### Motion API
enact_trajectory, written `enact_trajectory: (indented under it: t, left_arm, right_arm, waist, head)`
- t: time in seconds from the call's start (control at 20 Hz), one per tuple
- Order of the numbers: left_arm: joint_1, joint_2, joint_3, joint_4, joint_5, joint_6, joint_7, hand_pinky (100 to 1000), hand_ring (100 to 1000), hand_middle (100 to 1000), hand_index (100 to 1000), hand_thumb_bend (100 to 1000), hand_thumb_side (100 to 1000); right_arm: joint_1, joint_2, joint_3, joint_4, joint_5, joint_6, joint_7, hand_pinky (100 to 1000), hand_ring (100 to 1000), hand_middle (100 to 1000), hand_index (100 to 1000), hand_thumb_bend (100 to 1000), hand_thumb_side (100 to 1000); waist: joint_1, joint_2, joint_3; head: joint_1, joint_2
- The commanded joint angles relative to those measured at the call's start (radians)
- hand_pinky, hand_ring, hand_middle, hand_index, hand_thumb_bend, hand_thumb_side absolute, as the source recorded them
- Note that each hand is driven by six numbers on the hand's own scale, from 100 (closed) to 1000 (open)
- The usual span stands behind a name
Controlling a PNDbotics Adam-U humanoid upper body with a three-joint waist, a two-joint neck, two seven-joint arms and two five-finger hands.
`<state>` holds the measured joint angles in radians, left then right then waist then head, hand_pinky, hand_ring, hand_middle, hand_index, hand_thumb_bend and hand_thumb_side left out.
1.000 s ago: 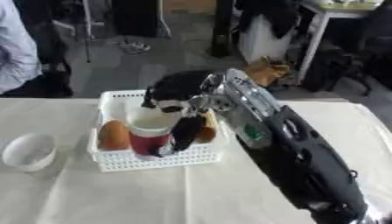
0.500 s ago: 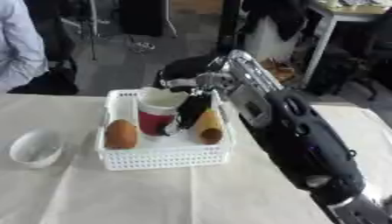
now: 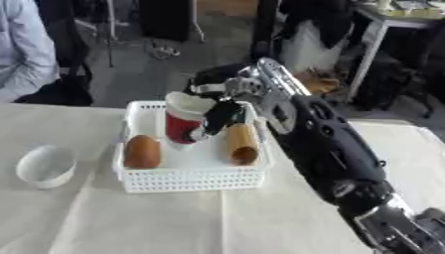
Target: Pick up objects on the table and place them in the box.
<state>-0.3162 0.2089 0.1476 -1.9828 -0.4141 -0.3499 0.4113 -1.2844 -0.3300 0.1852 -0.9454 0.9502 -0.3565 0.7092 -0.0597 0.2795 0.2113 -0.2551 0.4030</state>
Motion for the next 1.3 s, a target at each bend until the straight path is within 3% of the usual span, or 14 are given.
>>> enact_trajectory:
  t: [0.05, 0.65, 0.8, 0.9, 0.95, 1.0, 1.05, 1.15, 1.2, 1.25, 1.3]
  left_arm:
    - [-0.014, 0.001, -0.005, -0.017, 0.011, -0.003, -0.009, 937, 833, 822, 824, 147, 1000]
    - [-0.047, -0.011, -0.016, -0.017, 0.031, -0.015, -0.024, 939, 832, 821, 824, 132, 1000]
    - [-0.05, -0.013, -0.018, -0.017, 0.034, -0.016, -0.029, 939, 832, 820, 823, 126, 1000]
    - [-0.052, -0.014, -0.019, -0.017, 0.037, -0.017, -0.031, 940, 832, 820, 823, 125, 1000]
    - [-0.052, -0.014, -0.02, -0.017, 0.038, -0.017, -0.032, 940, 832, 820, 823, 123, 1000]
    - [-0.053, -0.014, -0.021, -0.017, 0.038, -0.017, -0.033, 940, 832, 820, 823, 123, 1000]
    - [-0.053, -0.014, -0.021, -0.017, 0.039, -0.017, -0.034, 941, 831, 820, 823, 119, 1000]
    - [-0.052, -0.014, -0.021, -0.017, 0.041, -0.017, -0.036, 942, 831, 820, 823, 104, 1000]
    - [-0.051, -0.013, -0.021, -0.017, 0.042, -0.016, -0.036, 942, 831, 820, 823, 104, 1000]
    - [-0.051, -0.013, -0.02, -0.017, 0.042, -0.016, -0.036, 942, 831, 820, 822, 100, 1000]
    - [-0.051, -0.013, -0.02, -0.017, 0.043, -0.016, -0.035, 942, 831, 820, 822, 100, 1000]
  right_arm:
    - [-0.019, -0.018, -0.03, 0.043, 0.048, -0.009, -0.059, 368, 513, 539, 680, 351, 603]
    - [-0.009, -0.062, -0.093, 0.151, 0.185, -0.013, -0.263, 355, 501, 534, 684, 341, 636]
    - [-0.006, -0.07, -0.105, 0.164, 0.215, -0.013, -0.321, 401, 539, 548, 723, 352, 689]
    - [-0.005, -0.076, -0.113, 0.164, 0.247, -0.009, -0.386, 445, 571, 570, 741, 373, 712]
    - [-0.004, -0.078, -0.114, 0.165, 0.268, -0.009, -0.419, 518, 620, 615, 777, 385, 736]
    - [-0.003, -0.078, -0.115, 0.17, 0.288, -0.011, -0.447, 518, 620, 615, 777, 385, 736]
    - [-0.003, -0.081, -0.115, 0.173, 0.311, -0.011, -0.475, 728, 830, 849, 928, 486, 813]
    - [-0.004, -0.086, -0.117, 0.178, 0.367, -0.007, -0.528, 808, 917, 898, 977, 571, 864]
    - [-0.006, -0.087, -0.119, 0.183, 0.39, -0.003, -0.547, 808, 917, 898, 977, 571, 864]
    - [-0.008, -0.089, -0.121, 0.188, 0.411, 0.0, -0.559, 870, 978, 946, 1000, 721, 940]
    - [-0.011, -0.089, -0.123, 0.192, 0.429, 0.002, -0.568, 870, 978, 946, 1000, 721, 940]
  waist:
    - [0.013, -0.013, 0.011]
    - [0.005, 0.041, 0.096]
    - [0.004, 0.051, 0.109]
    - [0.003, 0.058, 0.113]
    - [0.003, 0.06, 0.113]
    - [0.004, 0.061, 0.114]
    - [0.004, 0.063, 0.112]
    - [0.004, 0.065, 0.108]
    - [0.004, 0.065, 0.106]
    - [0.004, 0.064, 0.104]
    - [0.003, 0.064, 0.103]
  head:
    - [-0.023, -0.017]
    - [-0.13, -0.089]
    - [-0.144, -0.099]
    - [-0.15, -0.103]
    - [-0.151, -0.103]
    - [-0.152, -0.104]
    - [-0.151, -0.103]
    - [-0.149, -0.096]
    - [-0.147, -0.092]
    - [-0.146, -0.088]
    - [-0.146, -0.086]
